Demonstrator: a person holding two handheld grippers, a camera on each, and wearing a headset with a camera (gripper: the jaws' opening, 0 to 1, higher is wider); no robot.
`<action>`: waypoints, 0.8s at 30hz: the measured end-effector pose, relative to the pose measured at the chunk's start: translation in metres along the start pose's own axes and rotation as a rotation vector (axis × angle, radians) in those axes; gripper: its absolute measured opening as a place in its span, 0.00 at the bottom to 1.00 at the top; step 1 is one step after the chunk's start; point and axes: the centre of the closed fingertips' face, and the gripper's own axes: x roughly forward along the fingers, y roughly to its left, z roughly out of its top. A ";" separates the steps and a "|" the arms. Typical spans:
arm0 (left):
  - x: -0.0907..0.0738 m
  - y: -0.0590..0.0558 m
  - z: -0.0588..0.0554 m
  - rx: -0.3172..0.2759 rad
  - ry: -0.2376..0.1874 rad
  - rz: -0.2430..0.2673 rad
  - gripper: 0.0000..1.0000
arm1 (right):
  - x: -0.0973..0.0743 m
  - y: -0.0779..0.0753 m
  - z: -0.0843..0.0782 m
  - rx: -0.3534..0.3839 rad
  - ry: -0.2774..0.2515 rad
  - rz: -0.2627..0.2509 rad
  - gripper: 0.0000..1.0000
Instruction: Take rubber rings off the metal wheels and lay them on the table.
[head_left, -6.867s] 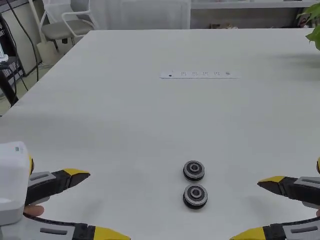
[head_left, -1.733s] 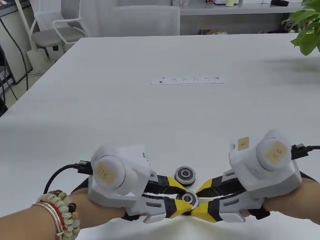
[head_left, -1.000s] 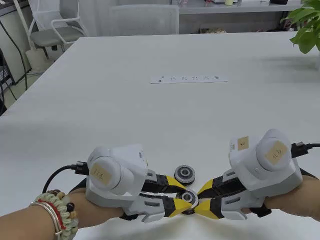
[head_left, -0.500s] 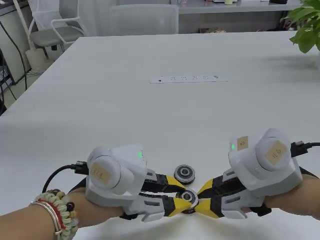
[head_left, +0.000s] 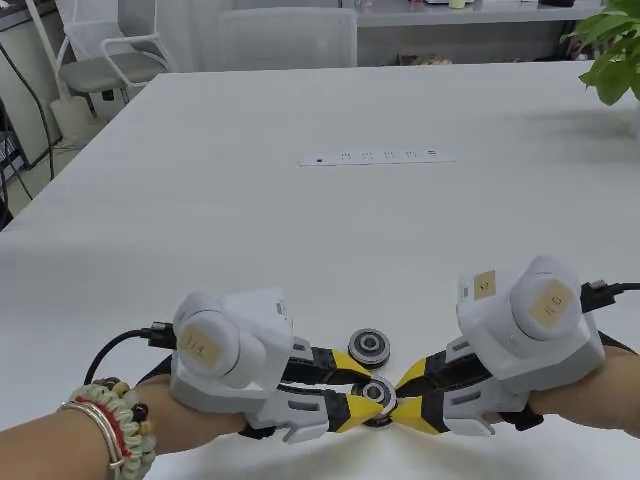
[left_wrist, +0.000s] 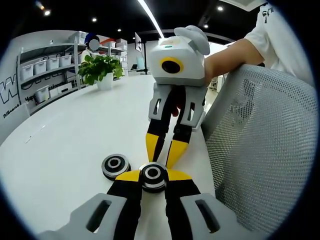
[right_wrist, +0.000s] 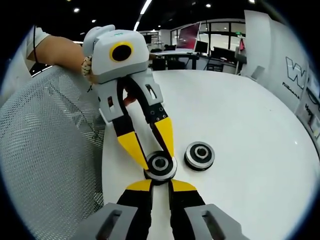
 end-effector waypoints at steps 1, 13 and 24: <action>0.000 0.000 0.000 0.000 0.000 0.000 0.12 | 0.000 0.000 0.000 0.005 -0.001 0.001 0.08; 0.000 -0.001 0.000 0.000 0.000 0.000 0.12 | -0.001 0.000 -0.001 -0.008 0.006 0.000 0.05; -0.001 0.000 0.000 0.000 0.002 0.005 0.12 | -0.002 -0.004 -0.002 0.033 0.007 -0.014 0.00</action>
